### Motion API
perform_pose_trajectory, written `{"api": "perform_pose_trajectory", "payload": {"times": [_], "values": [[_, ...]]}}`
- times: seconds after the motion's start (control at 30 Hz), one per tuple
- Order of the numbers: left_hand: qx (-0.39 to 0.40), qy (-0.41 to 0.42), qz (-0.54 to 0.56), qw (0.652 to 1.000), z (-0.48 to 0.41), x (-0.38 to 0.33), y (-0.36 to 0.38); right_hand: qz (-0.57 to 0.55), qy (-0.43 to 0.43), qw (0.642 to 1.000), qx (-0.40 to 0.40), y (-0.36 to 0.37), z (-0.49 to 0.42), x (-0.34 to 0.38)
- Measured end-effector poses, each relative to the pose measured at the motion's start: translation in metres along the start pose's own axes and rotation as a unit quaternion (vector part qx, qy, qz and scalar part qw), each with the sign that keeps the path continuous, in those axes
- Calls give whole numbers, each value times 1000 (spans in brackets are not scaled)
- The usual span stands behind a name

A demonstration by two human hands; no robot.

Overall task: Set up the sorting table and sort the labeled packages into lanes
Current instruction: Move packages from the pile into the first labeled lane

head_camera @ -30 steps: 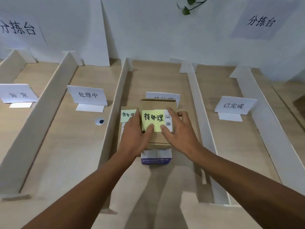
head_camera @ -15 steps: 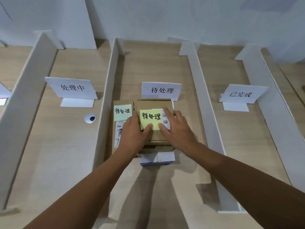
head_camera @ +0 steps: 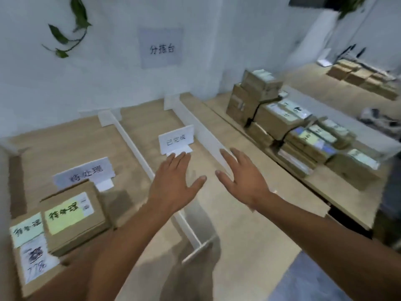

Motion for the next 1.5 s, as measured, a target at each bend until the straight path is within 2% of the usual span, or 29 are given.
{"api": "perform_pose_trajectory", "payload": {"times": [0.2, 0.47, 0.6, 0.73, 0.9, 1.0, 1.27, 1.4, 1.5], "values": [[40, 125, 13, 991, -47, -177, 74, 36, 109, 993, -38, -87, 101, -165], [77, 218, 18, 973, -103, -421, 206, 36, 194, 978, -62, -168, 216, -380], [96, 220, 17, 971, -129, -495, 257, 37, 223, 972, -57, -188, 242, -467], [101, 216, 9, 971, -172, -536, 300, 39, 225, 972, -53, -200, 233, -543], [95, 182, 22, 978, -247, -563, 364, 42, 199, 978, -37, -205, 185, -635], [109, 129, 42, 985, -297, -578, 405, 41, 175, 984, -19, -208, 146, -691], [107, 0, 55, 993, -378, -618, 467, -49, 95, 993, 54, -218, 56, -816], [76, -95, 77, 990, -398, -625, 498, -53, 29, 993, 99, -198, 16, -876], [8, -167, 101, 981, -398, -635, 524, -70, -17, 988, 139, -178, -9, -915]]}}
Point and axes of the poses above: each hand's wrist, its own z-axis away from the middle knuckle, its own y-axis out of the palm, x = y × z, the point moved 1 cm from there along -z, towards the middle knuckle, and after that the axes turned 7 degrees about x, right-handed, at the moved point
